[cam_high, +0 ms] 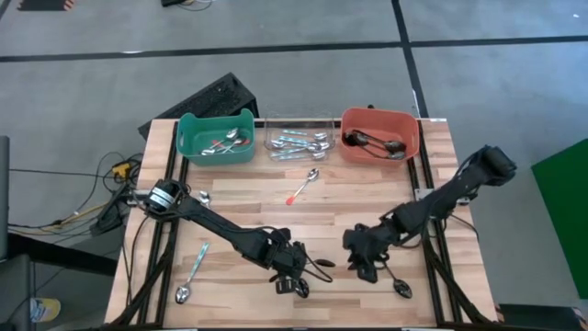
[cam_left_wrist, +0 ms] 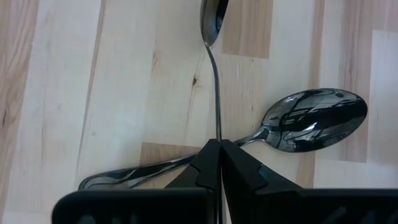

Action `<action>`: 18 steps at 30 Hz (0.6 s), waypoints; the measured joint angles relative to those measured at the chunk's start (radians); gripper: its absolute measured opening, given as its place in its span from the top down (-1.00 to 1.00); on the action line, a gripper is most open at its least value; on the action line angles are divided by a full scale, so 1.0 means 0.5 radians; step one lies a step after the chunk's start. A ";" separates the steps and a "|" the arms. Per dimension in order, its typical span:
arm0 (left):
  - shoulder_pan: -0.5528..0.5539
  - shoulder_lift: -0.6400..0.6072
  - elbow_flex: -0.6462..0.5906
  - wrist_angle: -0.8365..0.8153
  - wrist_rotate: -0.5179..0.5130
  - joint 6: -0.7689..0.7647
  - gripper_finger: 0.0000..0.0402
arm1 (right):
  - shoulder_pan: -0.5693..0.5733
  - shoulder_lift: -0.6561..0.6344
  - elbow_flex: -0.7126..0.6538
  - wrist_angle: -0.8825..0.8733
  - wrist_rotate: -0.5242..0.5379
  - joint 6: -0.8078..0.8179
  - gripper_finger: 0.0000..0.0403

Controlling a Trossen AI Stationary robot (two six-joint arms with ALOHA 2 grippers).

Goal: Sort silverware by color (type)
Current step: Put the black spoon into the orange bin

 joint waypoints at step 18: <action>0.002 0.000 -0.001 0.058 -0.005 -0.024 1.00 | -0.107 0.249 -0.002 0.279 0.048 -0.449 0.30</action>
